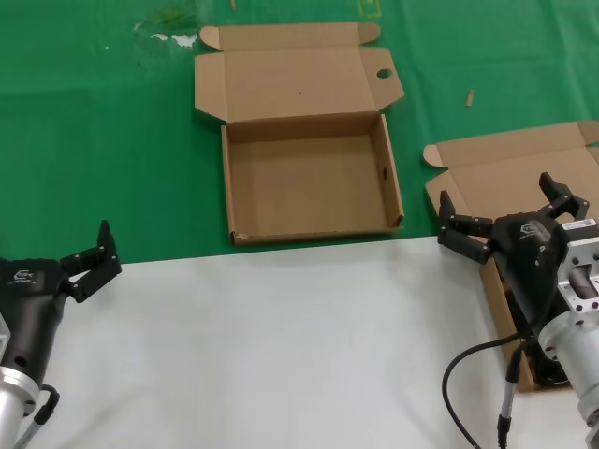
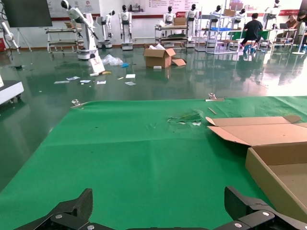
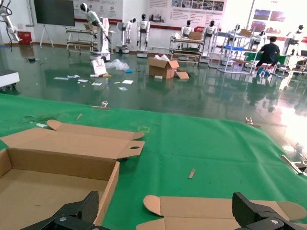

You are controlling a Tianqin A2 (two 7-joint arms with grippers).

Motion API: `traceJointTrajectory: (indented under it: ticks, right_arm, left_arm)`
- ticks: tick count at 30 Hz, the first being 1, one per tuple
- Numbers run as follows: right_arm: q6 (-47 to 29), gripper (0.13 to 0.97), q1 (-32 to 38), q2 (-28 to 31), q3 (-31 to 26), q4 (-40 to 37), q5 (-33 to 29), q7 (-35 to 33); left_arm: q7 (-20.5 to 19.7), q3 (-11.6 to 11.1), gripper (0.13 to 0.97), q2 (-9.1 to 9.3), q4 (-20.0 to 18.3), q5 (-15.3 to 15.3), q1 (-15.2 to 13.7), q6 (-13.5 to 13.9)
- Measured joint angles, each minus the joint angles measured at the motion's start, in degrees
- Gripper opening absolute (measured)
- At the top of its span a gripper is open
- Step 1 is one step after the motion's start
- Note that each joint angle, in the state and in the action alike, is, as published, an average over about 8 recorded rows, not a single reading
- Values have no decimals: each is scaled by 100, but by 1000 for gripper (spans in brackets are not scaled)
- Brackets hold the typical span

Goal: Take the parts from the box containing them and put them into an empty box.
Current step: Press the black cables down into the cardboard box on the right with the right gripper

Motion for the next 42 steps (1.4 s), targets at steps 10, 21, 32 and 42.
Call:
traceJointTrajectory:
  ticks: [10,21,32,42]
  right_arm:
    - [372,966,-1,416,-191,19,-327,-688]
    - [389,966,-851,2382,-526,620,-76,-1546]
    - [-1193,966,-1983,3711,898,746,-471,-2637]
    - [-1783,966,-2733,4414,1782,760,-1356,-1954]
  left_arm:
    - [0,0,966,0,0,0,0,0]
    - [0,0,966,0,0,1,0,0]
    - [0,0,966,0,0,1,0,0]
    - [-1,0,966,0,0,1,0,0]
